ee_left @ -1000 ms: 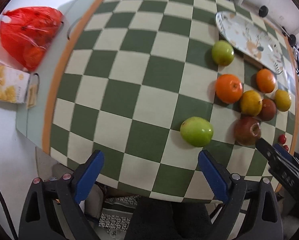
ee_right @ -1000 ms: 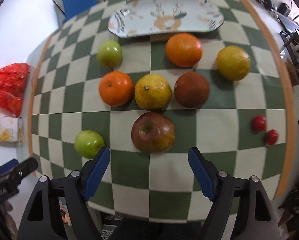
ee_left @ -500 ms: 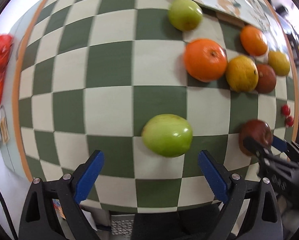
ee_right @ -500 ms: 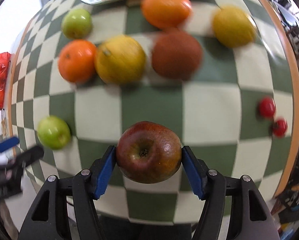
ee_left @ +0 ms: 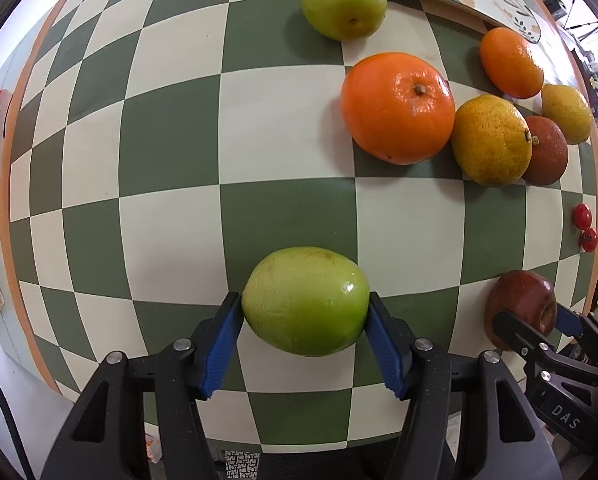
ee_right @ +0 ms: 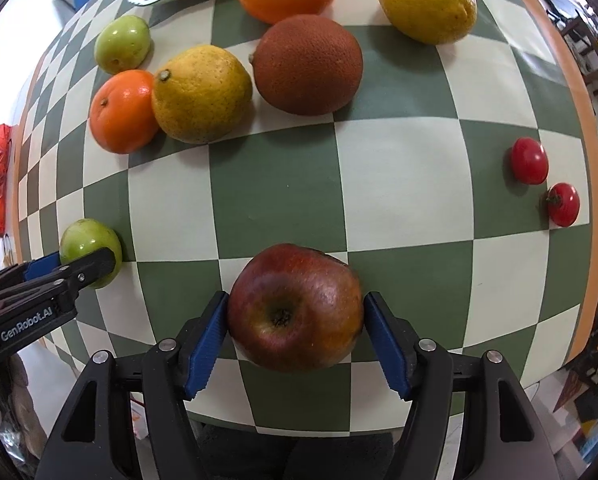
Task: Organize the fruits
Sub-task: 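Carry the red apple onto the plate with the right tool while the left tool carries the green apple there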
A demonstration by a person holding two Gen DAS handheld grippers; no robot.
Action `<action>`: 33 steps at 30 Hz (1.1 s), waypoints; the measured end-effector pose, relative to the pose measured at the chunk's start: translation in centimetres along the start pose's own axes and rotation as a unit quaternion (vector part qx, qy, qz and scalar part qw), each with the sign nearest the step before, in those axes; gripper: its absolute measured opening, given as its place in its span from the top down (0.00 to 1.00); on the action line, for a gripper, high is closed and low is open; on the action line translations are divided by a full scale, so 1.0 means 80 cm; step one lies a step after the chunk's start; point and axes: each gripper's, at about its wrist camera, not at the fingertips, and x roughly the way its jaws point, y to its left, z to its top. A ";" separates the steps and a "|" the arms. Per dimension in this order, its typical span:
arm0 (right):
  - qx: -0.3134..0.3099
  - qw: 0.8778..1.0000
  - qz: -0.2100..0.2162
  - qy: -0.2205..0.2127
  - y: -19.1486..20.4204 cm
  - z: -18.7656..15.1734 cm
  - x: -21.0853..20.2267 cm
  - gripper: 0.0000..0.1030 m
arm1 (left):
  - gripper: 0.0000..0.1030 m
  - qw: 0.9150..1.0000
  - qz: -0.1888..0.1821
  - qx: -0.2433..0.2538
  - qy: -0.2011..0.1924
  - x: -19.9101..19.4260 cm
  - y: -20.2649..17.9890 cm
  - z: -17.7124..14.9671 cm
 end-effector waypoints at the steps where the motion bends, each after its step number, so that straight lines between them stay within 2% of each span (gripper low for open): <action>1: 0.001 1.000 -0.001 0.003 0.000 0.001 0.002 0.32 | 0.43 1.000 -0.002 -0.002 -0.001 0.005 0.001 0.004; 11: 0.009 1.000 -0.013 0.009 0.003 -0.001 0.006 0.33 | 0.44 1.000 -0.009 -0.002 -0.008 0.050 -0.007 0.014; 15: 0.041 0.999 0.029 0.004 -0.012 -0.003 -0.004 0.33 | 0.44 1.000 -0.014 -0.005 -0.021 0.056 -0.002 0.025; 22: 0.065 0.991 0.113 -0.003 -0.035 0.017 -0.043 0.33 | 0.44 0.998 -0.039 -0.021 -0.050 0.050 0.002 0.075; 24: 0.069 0.987 0.142 -0.016 -0.043 0.037 -0.067 0.33 | 0.44 0.996 -0.052 -0.025 -0.062 0.040 -0.012 0.102; 25: 0.066 0.986 0.150 -0.023 -0.046 0.047 -0.077 0.33 | 0.44 0.996 -0.059 -0.027 -0.068 0.029 -0.020 0.098; 27: 0.060 0.984 0.162 -0.040 -0.051 0.078 -0.102 0.33 | 0.44 0.993 -0.072 -0.031 -0.083 -0.006 -0.034 0.122; 30: 0.042 0.984 0.164 -0.061 -0.052 0.155 -0.134 0.33 | 0.44 0.991 -0.089 -0.033 -0.092 -0.082 -0.048 0.149; 31: 0.035 0.985 0.159 -0.066 -0.053 0.182 -0.138 0.33 | 0.44 0.993 -0.089 -0.036 -0.067 -0.097 -0.056 0.165; 33: 0.023 0.987 0.142 -0.078 -0.054 0.234 -0.142 0.33 | 0.44 0.993 -0.097 -0.042 -0.052 -0.102 -0.067 0.217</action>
